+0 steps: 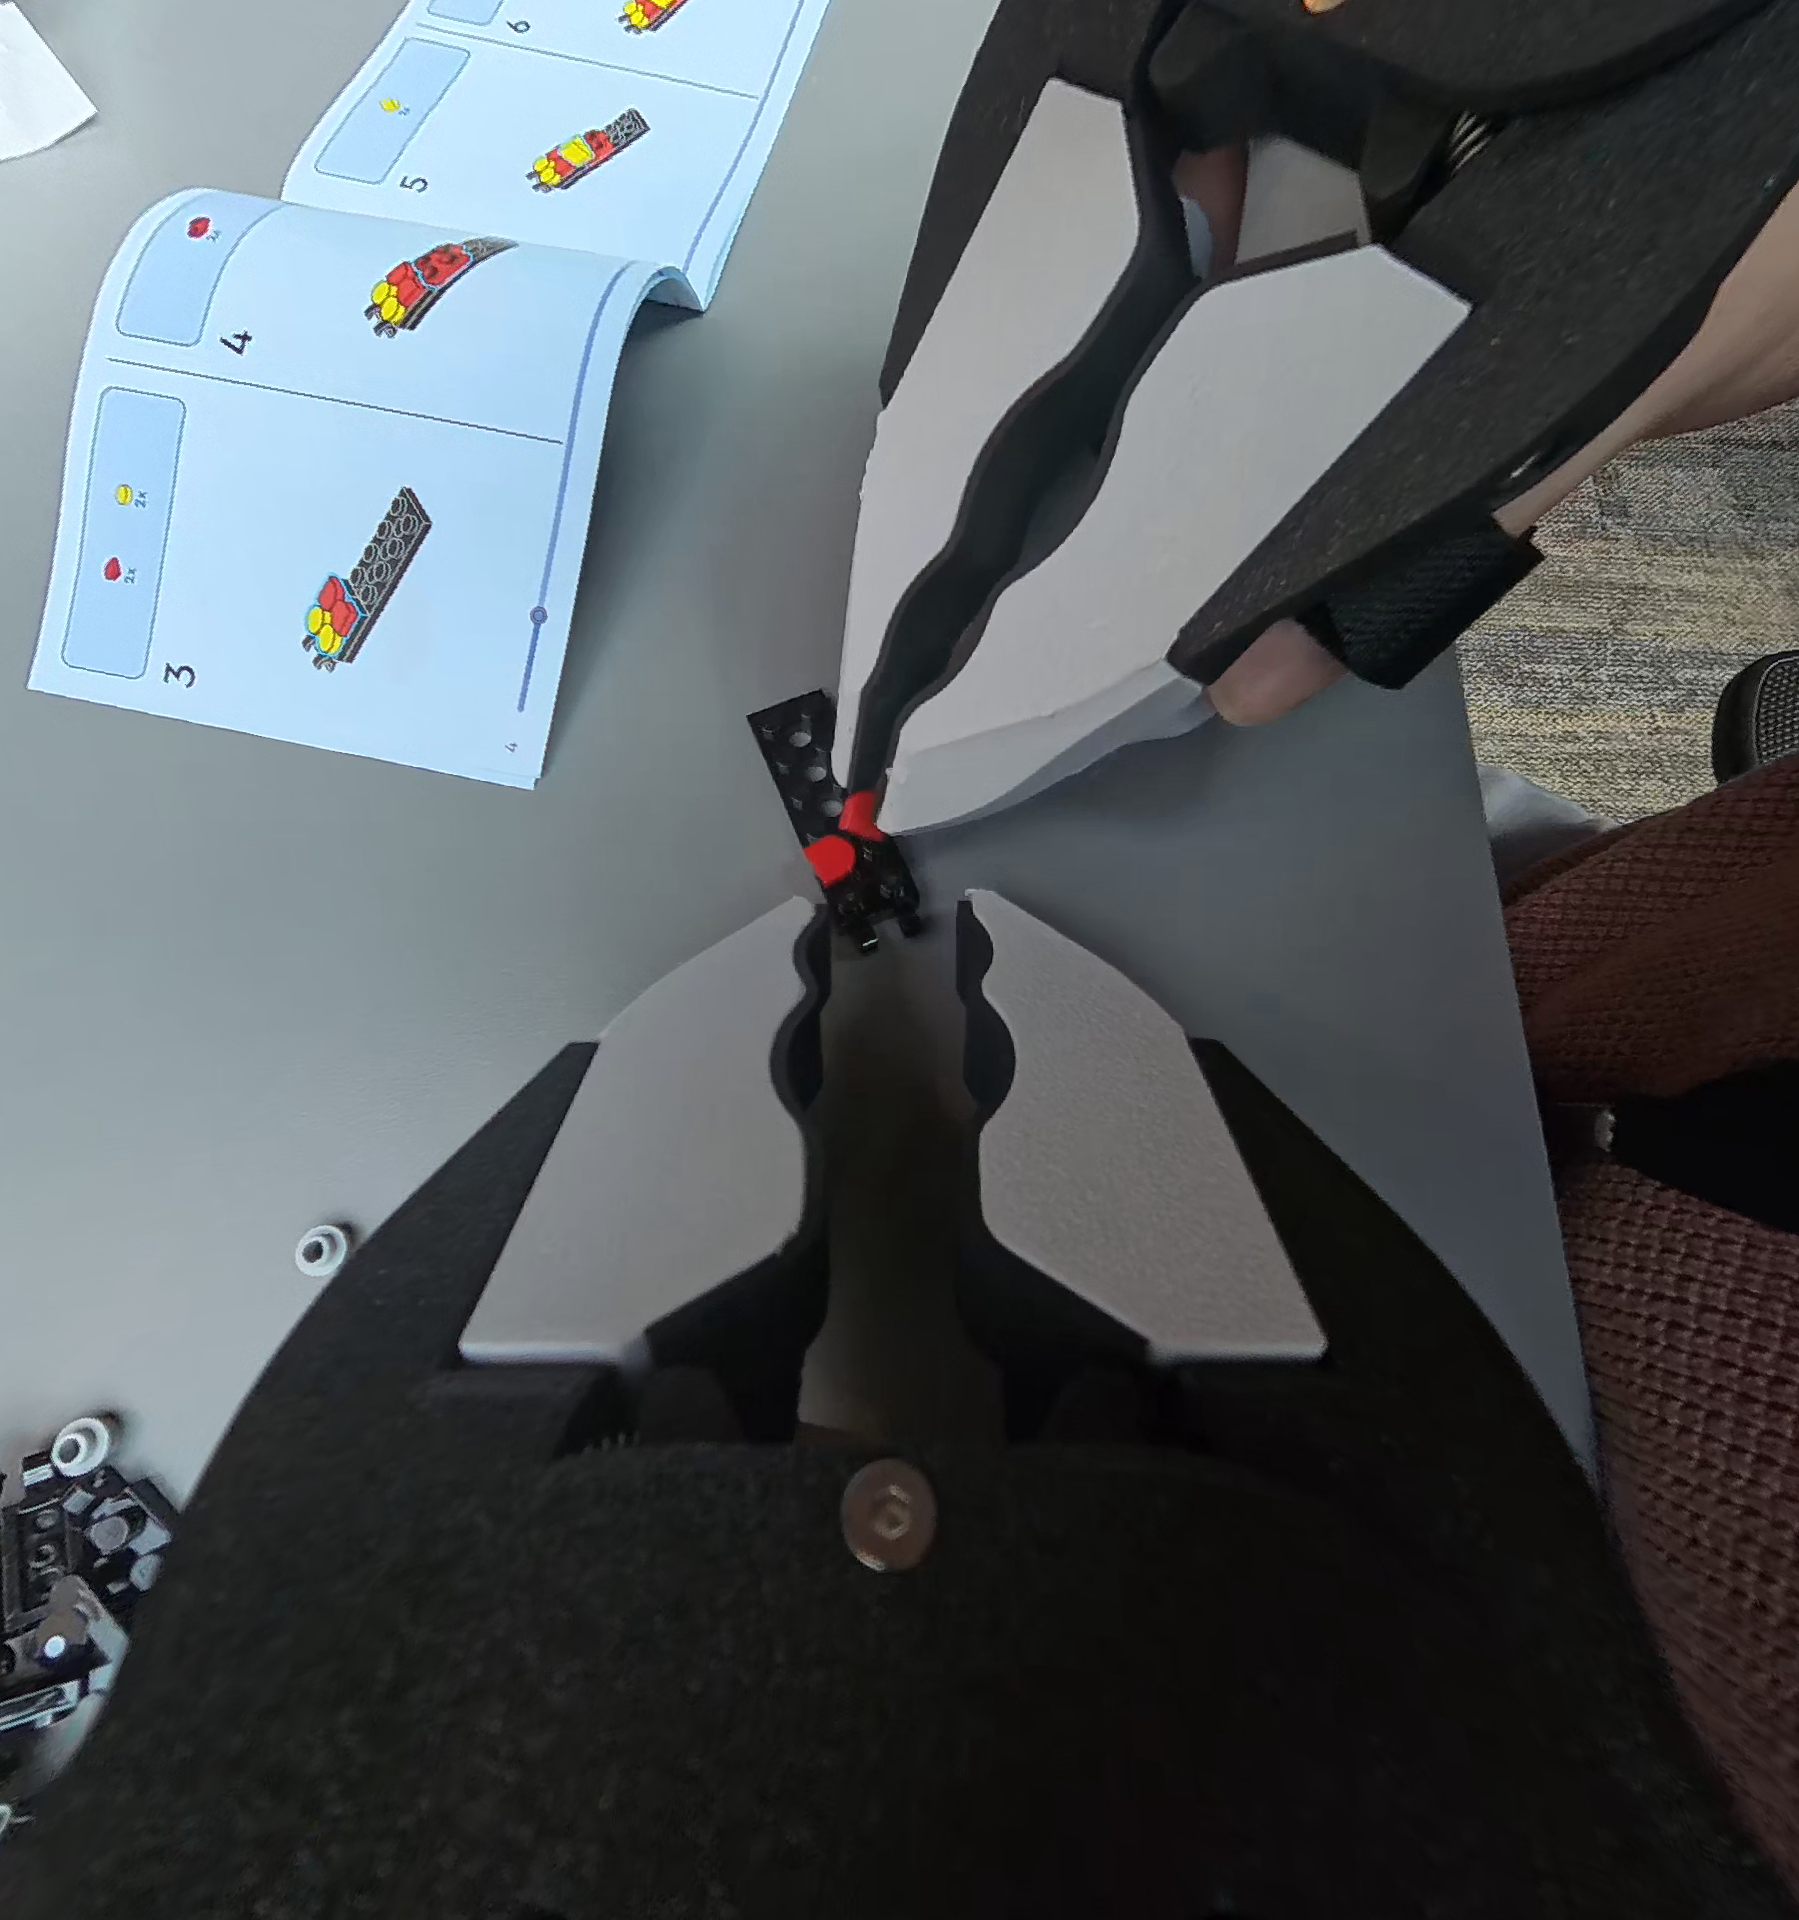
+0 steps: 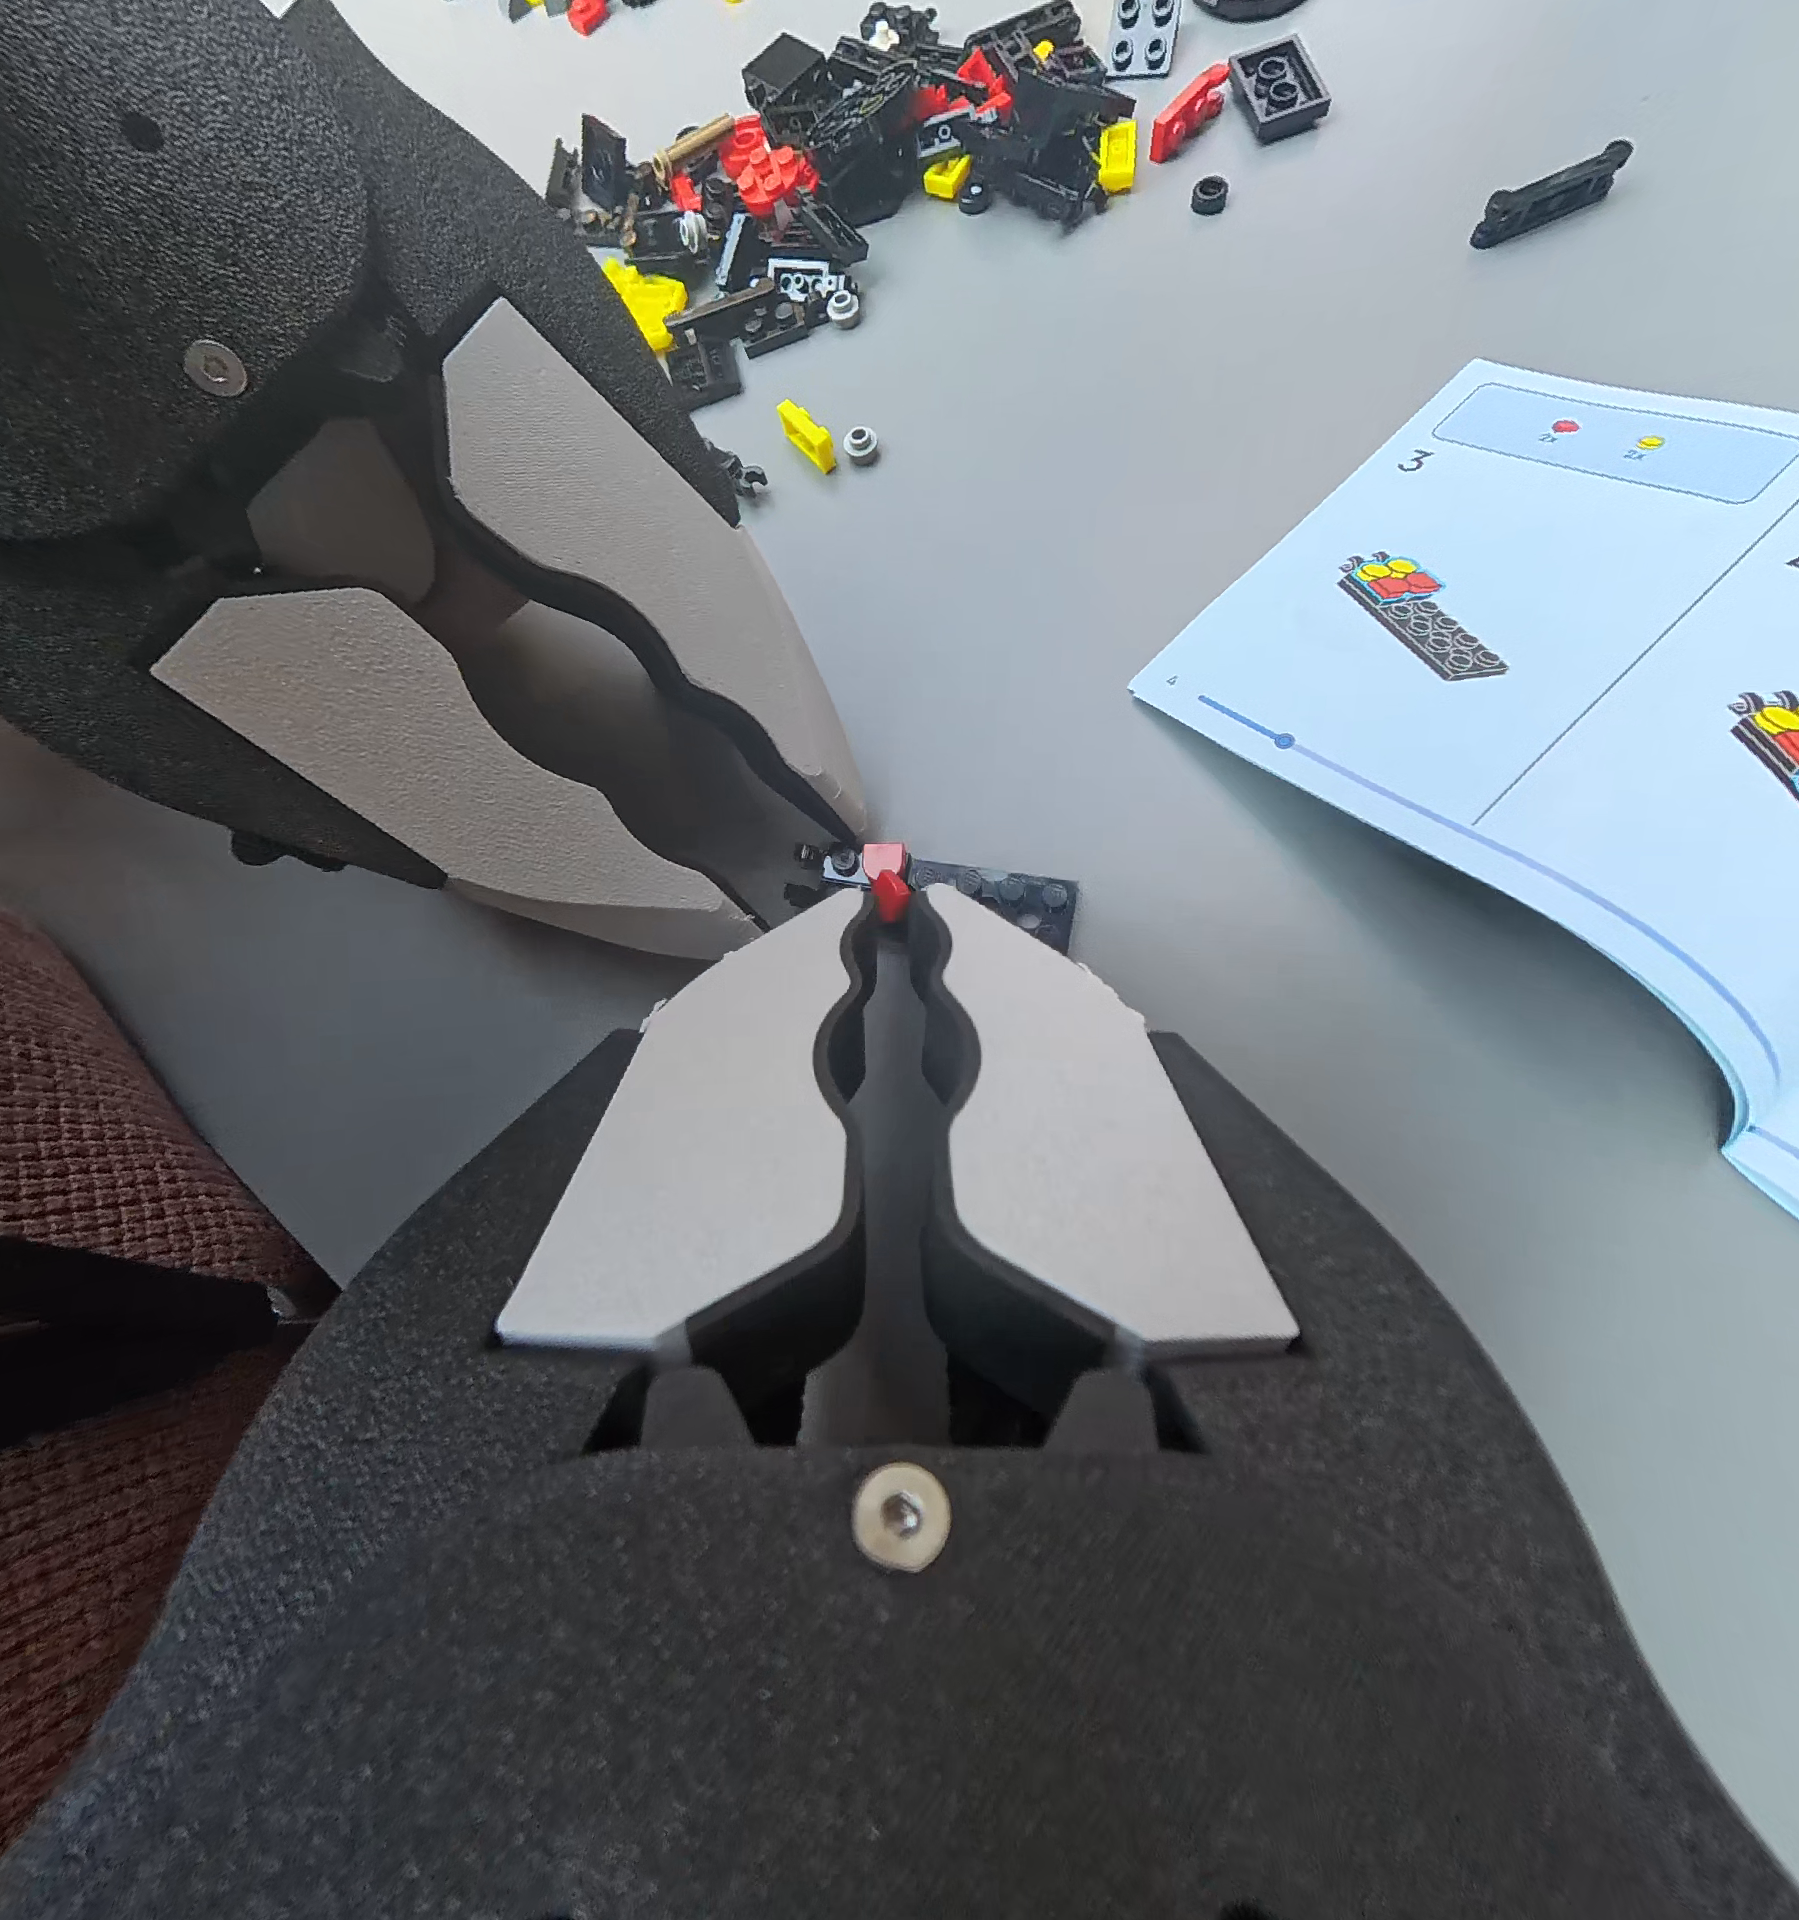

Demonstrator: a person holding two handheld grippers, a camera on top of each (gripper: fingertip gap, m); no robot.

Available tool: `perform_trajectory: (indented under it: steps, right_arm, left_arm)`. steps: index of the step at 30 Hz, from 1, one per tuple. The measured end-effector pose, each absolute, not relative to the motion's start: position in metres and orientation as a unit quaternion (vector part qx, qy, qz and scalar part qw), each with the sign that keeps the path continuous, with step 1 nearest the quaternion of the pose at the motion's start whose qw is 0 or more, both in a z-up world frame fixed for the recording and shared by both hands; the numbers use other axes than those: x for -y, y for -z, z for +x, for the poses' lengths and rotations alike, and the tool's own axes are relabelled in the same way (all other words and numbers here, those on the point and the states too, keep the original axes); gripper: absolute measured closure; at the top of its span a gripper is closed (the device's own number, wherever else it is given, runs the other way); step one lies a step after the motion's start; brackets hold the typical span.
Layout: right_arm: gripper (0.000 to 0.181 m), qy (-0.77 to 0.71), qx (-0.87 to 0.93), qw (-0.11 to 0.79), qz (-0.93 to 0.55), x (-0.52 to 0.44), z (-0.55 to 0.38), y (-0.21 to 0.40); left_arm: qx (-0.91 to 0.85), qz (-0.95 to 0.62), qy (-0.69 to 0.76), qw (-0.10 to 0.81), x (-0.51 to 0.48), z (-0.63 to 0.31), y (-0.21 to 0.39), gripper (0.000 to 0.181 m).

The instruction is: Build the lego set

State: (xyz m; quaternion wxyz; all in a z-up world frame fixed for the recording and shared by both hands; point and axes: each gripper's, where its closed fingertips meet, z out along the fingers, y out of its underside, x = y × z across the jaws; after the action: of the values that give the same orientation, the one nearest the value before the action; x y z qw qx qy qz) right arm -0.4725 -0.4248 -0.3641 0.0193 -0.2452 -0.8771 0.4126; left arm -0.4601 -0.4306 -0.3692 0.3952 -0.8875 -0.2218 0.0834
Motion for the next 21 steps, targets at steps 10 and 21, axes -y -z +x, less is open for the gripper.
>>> perform_trajectory:
  steps: [10, 21]
  right_arm:
    - [0.178, -0.409, 0.889, -0.034, -0.201, 0.424, -0.472, 0.361]
    - [0.178, -0.327, 0.943, -0.036, -0.053, 0.419, -0.476, 0.356]
  left_arm:
    - [0.224, -0.887, -0.091, 0.393, 0.432, -0.464, 0.37, 0.159]
    - [0.178, -0.892, -0.064, 0.411, 0.421, -0.442, 0.357, 0.172]
